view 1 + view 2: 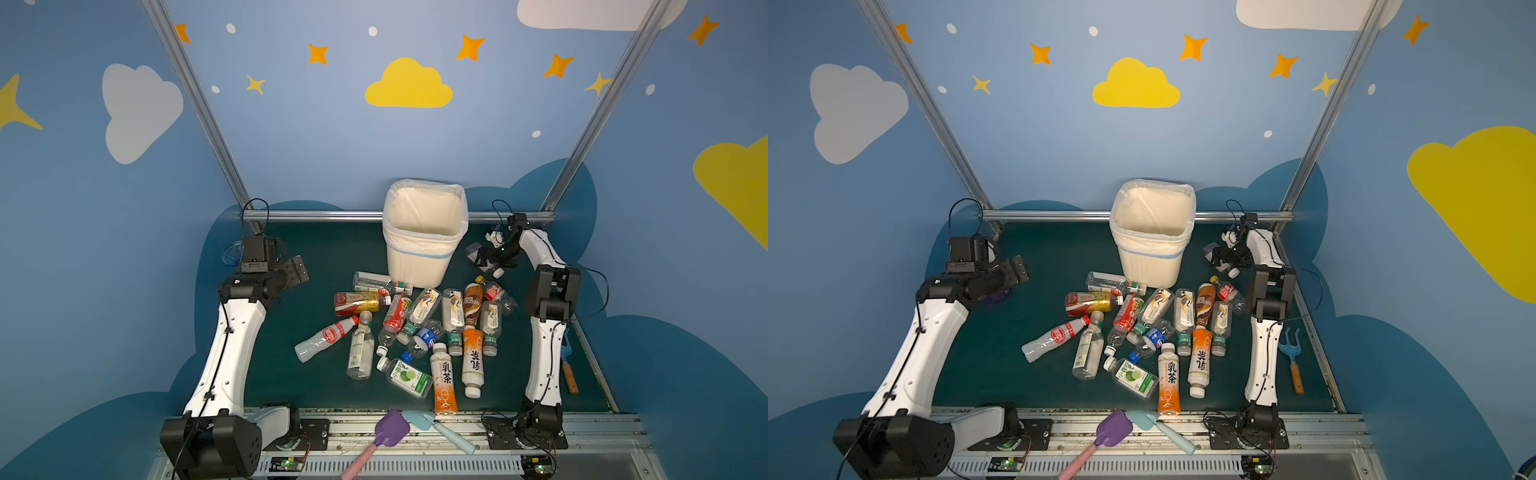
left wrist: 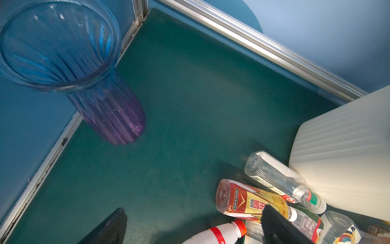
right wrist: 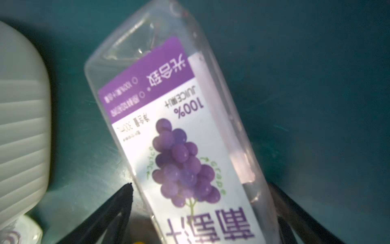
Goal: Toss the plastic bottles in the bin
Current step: 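Close the right gripper around the grape juice bottle, then lift the grape juice bottle with the right gripper and drop it into the bin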
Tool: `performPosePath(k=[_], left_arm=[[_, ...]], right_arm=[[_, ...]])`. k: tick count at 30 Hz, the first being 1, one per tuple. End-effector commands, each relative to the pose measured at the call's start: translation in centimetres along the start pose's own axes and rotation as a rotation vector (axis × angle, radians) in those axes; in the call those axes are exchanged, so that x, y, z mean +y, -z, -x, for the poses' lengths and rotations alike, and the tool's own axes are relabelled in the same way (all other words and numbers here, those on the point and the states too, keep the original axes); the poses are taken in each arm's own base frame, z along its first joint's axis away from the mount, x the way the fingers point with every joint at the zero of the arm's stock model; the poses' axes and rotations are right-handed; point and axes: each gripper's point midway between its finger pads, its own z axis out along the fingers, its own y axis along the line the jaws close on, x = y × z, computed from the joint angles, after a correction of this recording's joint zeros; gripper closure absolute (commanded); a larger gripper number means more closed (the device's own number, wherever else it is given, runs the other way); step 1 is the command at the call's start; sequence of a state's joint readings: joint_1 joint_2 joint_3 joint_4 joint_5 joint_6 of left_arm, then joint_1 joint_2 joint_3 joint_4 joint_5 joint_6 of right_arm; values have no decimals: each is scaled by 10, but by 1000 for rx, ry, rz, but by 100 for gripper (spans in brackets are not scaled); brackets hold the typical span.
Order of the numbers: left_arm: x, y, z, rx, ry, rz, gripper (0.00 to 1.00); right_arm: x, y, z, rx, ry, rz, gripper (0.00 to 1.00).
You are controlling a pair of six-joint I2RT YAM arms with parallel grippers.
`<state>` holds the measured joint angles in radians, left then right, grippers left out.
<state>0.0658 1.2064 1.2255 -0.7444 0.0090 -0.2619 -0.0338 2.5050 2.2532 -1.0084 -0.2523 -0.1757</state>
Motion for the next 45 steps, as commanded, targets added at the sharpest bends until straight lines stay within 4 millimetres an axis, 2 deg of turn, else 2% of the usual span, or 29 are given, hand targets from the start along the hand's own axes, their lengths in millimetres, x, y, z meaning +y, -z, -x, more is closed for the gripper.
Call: performPosePath(k=[1, 10, 12, 17, 20, 24, 30, 34, 36, 39, 40, 41, 43, 44, 45], left_arm=[[1, -4, -2, 15, -10, -2, 0], [0, -7, -5, 28, -5, -8, 0], [-1, -8, -7, 34, -4, -15, 0], [-5, -9, -10, 45, -7, -39, 0], [-7, -9, -12, 52, -10, -54, 0], [-11, -9, -15, 64, -2, -80, 0], [-17, -15, -23, 89, 32, -113, 0], [-21, -20, -33, 117, 33, -120, 1], [-24, -22, -37, 136, 25, -125, 1], [-34, -24, -38, 153, 9, -141, 1], [-38, -25, -38, 160, 1, -148, 1], [-41, -26, -37, 163, -4, -153, 1], [-48, -28, -35, 172, -14, -163, 1], [-52, -28, -33, 174, -19, -169, 1], [-55, -29, -33, 177, -21, -175, 1]], right_arm=[[6, 13, 2, -5, -23, -63, 3], [7, 11, 11, -30, -61, -162, 6], [8, 13, 13, -40, -76, -158, 13], [10, 17, 13, -38, -109, -145, 38], [11, 22, 12, -40, -135, -138, 43], [15, 42, 11, -70, -174, -115, 44], [22, 99, -6, -158, -244, -114, 44], [29, 152, -21, -226, -276, -115, 43], [42, 184, -20, -272, -262, -109, 42], [83, 248, -1, -399, -194, -73, 40], [100, 267, 7, -449, -162, -56, 38], [126, 292, 18, -521, -110, -22, 36], [165, 323, 34, -618, -47, 61, 30], [188, 337, 43, -659, -21, 133, 23], [203, 344, 48, -677, -5, 183, 19]])
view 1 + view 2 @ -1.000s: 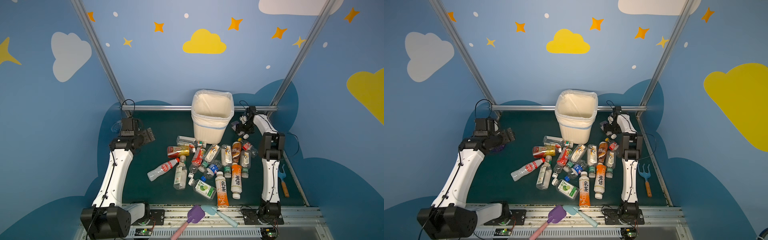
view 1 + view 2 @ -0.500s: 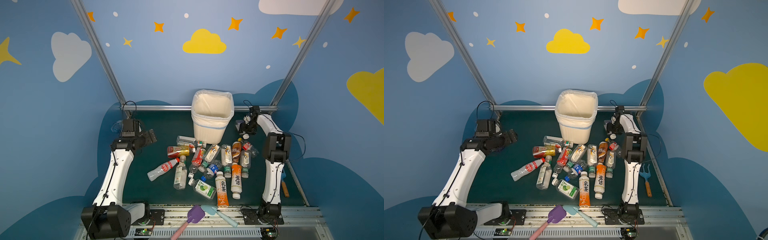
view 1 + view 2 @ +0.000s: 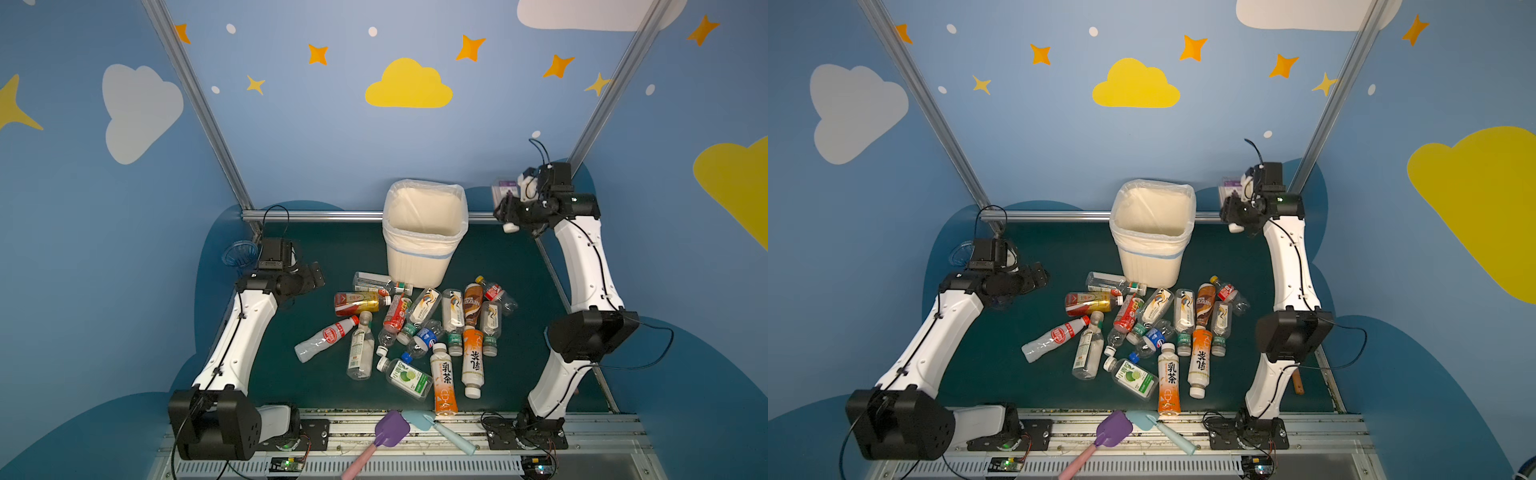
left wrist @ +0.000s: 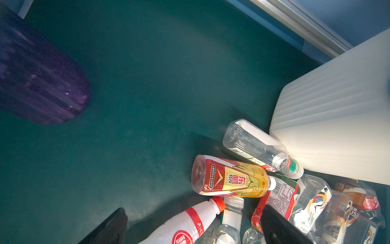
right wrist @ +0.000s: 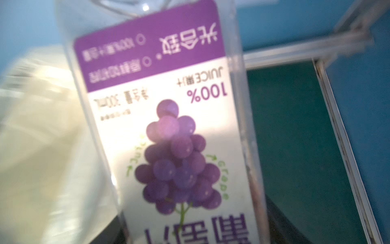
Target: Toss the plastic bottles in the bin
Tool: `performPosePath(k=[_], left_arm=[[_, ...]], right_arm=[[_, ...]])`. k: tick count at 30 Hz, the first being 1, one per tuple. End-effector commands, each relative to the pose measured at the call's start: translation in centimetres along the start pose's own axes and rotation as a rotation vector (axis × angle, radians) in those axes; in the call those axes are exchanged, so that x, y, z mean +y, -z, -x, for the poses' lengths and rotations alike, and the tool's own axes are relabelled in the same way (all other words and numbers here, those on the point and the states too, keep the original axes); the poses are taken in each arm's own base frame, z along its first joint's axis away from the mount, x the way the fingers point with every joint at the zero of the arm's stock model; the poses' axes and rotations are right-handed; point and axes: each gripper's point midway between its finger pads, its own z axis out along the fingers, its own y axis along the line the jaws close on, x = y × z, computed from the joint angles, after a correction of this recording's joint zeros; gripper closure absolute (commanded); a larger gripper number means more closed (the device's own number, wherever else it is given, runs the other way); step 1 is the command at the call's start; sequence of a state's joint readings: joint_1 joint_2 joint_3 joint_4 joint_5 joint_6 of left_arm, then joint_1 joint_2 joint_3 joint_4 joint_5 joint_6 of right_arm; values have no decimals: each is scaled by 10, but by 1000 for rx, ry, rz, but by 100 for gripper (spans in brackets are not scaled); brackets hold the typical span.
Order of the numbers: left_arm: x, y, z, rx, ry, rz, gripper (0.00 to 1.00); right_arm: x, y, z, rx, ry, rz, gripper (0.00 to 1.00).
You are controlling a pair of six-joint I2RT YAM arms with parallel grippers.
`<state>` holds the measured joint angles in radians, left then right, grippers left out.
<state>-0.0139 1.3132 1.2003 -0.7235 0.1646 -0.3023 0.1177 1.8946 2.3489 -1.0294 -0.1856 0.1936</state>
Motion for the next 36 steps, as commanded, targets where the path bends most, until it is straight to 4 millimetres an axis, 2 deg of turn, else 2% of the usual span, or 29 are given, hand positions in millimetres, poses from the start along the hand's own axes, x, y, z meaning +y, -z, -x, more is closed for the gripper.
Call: performPosePath(k=[1, 3, 5, 8, 10, 12, 14, 20, 23, 25, 28, 36], left_arm=[[-15, 4, 8, -2, -9, -36, 1], [-21, 3, 8, 8, -15, -51, 1], [-27, 5, 6, 16, -22, -62, 1], [-30, 9, 2, 20, -22, -70, 1], [-36, 12, -7, 42, -14, -110, 2], [-40, 12, -16, 62, -15, -137, 9], [-41, 10, -28, 82, -9, -164, 16], [-36, 1, -49, 80, -35, -145, 19], [-38, -2, -54, 98, -67, -116, 21], [-45, -3, -57, 120, -90, -114, 23], [-55, -8, -65, 157, -139, -85, 28], [-60, -10, -122, 267, -126, -12, 34]], right_arm=[[68, 21, 23, -57, -8, 232, 15], [87, 17, 33, -63, -51, 336, 9], [90, 16, 38, -66, -102, 379, 6], [79, 25, 38, -87, -121, 341, 5], [69, 40, 32, -112, -135, 314, 5], [60, 57, 17, -129, -148, 285, 5], [48, 74, -11, -129, -148, 225, 5], [1, 106, -124, -65, -163, 14, 6], [-20, 122, -171, -16, -163, -90, 7], [-29, 131, -192, 30, -152, -140, 7], [-32, 136, -212, 106, -129, -158, 7], [-11, 127, -255, 280, -171, -19, 8]])
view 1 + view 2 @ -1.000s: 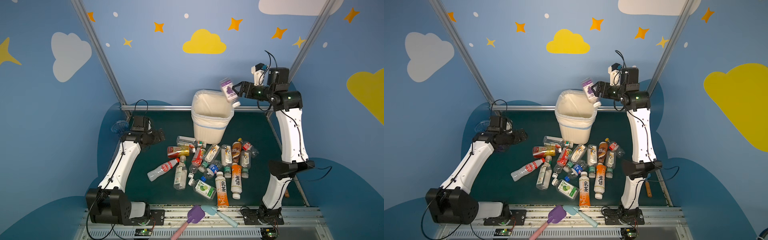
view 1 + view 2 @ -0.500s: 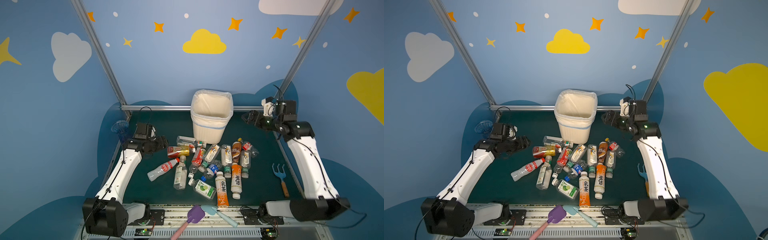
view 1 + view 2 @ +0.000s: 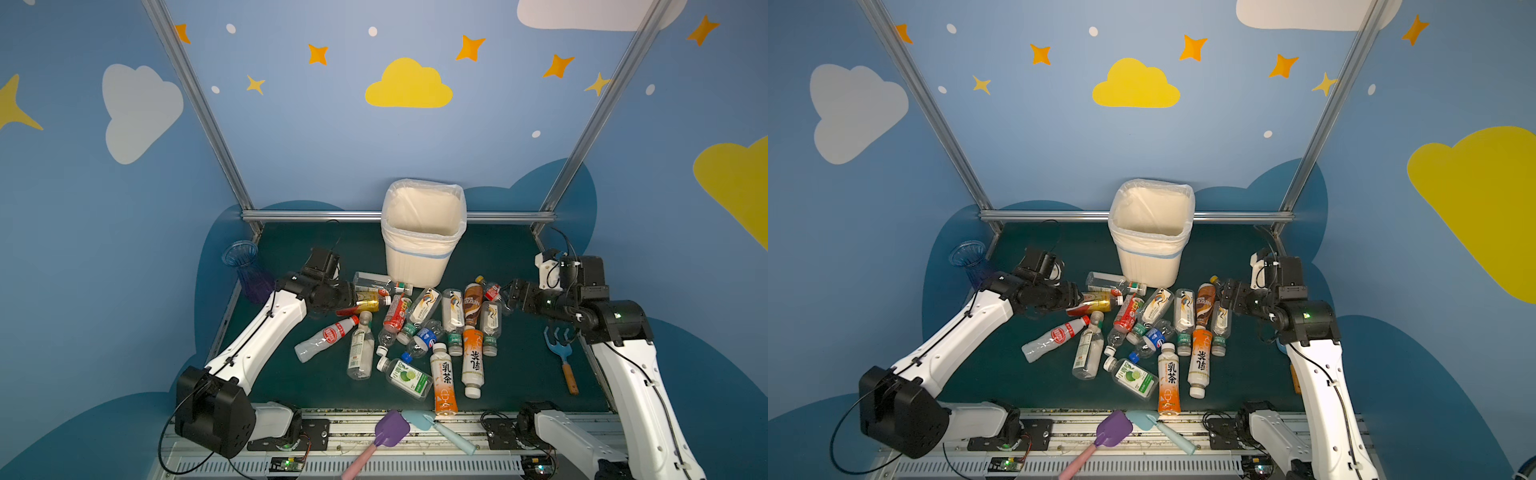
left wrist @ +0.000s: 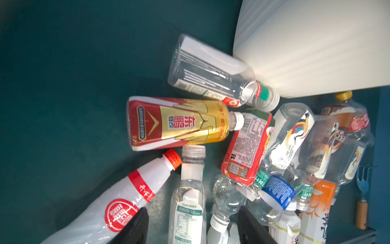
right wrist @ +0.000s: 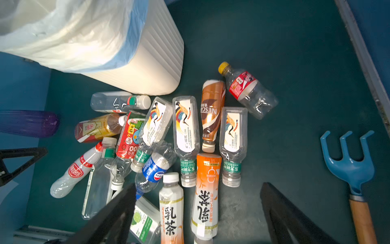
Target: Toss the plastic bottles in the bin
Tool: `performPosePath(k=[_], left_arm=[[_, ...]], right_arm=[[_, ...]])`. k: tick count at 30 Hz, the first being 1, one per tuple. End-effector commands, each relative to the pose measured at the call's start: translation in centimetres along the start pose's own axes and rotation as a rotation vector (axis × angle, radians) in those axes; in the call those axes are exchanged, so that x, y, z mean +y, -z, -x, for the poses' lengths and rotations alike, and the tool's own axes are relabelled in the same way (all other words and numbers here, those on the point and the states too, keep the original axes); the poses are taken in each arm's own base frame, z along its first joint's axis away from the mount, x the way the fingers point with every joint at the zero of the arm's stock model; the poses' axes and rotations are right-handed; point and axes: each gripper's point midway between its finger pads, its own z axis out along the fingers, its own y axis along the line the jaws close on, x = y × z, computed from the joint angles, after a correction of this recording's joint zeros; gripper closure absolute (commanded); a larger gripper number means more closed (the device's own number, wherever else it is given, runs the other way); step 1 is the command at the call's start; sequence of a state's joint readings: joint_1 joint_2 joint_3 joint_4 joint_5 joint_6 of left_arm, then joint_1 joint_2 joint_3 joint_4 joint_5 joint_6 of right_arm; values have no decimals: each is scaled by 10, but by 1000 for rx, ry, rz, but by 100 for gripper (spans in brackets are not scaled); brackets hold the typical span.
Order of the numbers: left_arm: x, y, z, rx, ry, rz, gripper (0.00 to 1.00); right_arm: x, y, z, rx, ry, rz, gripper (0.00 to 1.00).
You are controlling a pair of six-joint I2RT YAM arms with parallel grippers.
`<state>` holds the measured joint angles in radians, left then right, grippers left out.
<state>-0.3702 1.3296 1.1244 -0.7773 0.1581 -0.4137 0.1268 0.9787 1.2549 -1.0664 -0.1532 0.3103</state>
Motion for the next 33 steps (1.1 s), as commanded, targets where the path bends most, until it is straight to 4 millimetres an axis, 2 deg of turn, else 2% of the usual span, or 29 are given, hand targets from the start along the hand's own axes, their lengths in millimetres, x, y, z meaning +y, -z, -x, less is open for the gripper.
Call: performPosePath(k=[1, 8, 12, 15, 21, 27, 33], left_arm=[[9, 2, -26, 30, 59, 63, 35], [8, 0, -76, 83, 71, 105, 35], [12, -5, -91, 82, 116, 100, 32], [17, -9, -97, 83, 149, 104, 32], [12, -21, -99, 116, 150, 94, 30], [6, -38, -102, 151, 155, 75, 29], [10, -55, -109, 236, 119, 123, 24]], right_arm=[[8, -2, -31, 98, -18, 73, 9], [18, -7, -62, 184, -28, 145, 10], [20, -11, -74, 216, -14, 155, 10], [22, -13, -83, 237, -2, 172, 10], [29, -9, -92, 252, 9, 200, 10], [37, -9, -93, 247, 15, 226, 10], [43, -10, -92, 252, 40, 230, 10]])
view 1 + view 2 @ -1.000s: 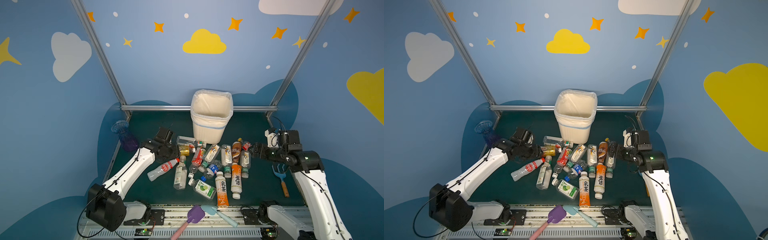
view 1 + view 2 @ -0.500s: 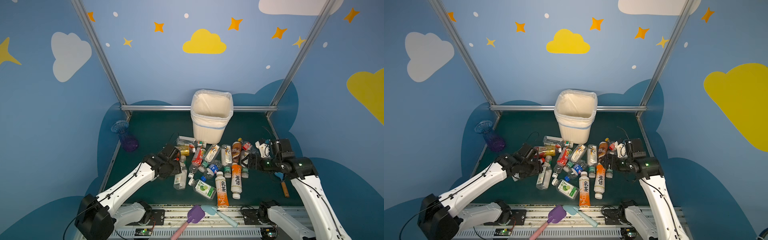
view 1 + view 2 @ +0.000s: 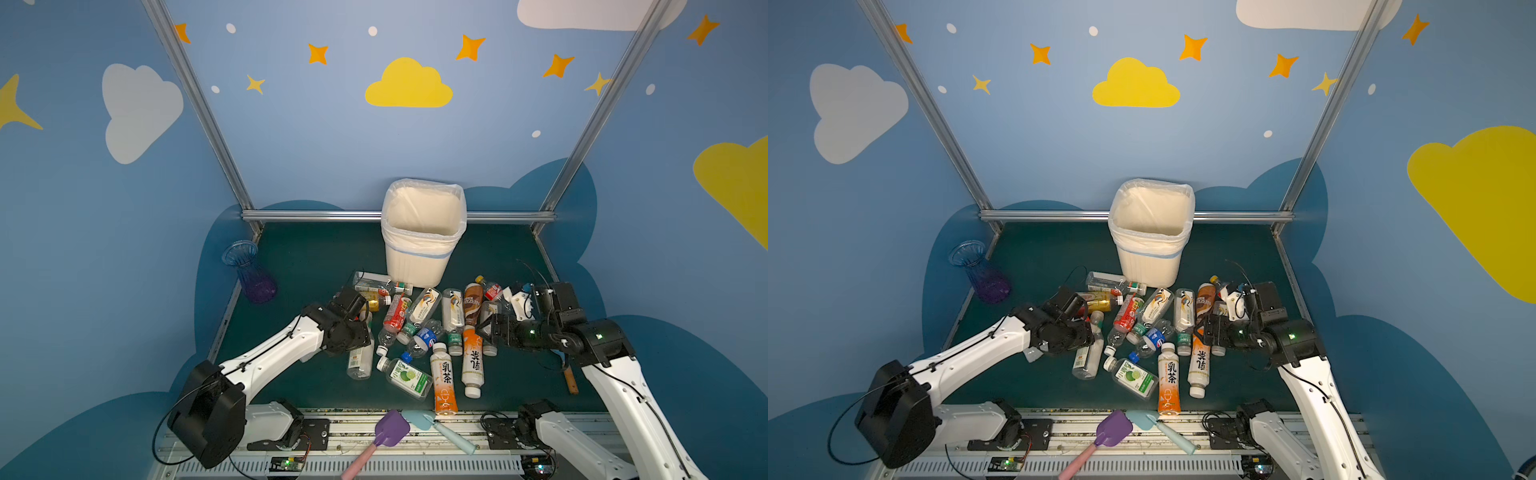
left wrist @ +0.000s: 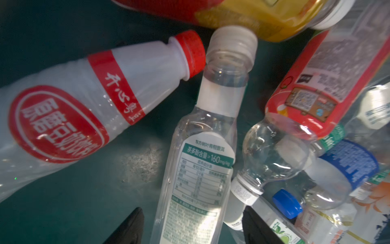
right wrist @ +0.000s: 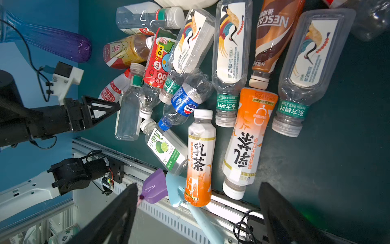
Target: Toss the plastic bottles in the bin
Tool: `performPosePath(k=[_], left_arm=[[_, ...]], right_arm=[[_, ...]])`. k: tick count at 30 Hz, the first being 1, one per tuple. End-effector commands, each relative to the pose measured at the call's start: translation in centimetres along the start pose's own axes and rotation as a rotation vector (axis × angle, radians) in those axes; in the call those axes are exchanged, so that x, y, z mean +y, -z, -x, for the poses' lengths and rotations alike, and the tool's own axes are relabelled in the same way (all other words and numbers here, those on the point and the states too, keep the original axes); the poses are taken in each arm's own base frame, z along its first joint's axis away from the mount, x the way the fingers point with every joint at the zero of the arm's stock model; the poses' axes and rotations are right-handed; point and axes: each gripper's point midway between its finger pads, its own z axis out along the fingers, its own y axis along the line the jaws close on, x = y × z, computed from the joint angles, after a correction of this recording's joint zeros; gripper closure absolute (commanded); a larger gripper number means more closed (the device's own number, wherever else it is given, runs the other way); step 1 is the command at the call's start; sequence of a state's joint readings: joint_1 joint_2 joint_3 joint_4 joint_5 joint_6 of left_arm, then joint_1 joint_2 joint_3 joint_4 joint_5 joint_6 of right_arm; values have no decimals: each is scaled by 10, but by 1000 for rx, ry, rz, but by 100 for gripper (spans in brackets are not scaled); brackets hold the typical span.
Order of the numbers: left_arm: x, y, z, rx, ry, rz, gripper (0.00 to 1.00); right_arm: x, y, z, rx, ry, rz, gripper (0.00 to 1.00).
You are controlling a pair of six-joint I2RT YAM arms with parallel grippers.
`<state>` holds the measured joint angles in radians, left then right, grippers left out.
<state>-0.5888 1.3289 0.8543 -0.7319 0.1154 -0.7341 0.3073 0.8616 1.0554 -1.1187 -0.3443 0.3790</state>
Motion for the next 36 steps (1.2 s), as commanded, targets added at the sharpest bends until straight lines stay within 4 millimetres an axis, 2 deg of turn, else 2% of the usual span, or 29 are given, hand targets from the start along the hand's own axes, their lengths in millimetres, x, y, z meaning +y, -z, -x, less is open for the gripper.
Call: performPosePath(k=[1, 17, 22, 28, 31, 36], left_arm=[[-3, -6, 1, 31, -23, 10, 24], [-9, -35, -5, 89, -5, -17, 27], [-10, -38, -7, 94, -3, -29, 45], [-11, -22, -5, 78, -15, -31, 49], [-12, -4, -2, 56, -22, -34, 49], [-17, 37, 4, 0, -23, -64, 49]], right_arm=[[5, 0, 2, -6, 11, 8, 10], [11, -6, 2, 22, 38, 12, 10], [14, -5, 5, 20, 48, 10, 10], [18, -3, 9, 12, 56, 11, 10], [20, -3, 8, 11, 59, 11, 10], [22, -4, 8, 11, 64, 11, 10]])
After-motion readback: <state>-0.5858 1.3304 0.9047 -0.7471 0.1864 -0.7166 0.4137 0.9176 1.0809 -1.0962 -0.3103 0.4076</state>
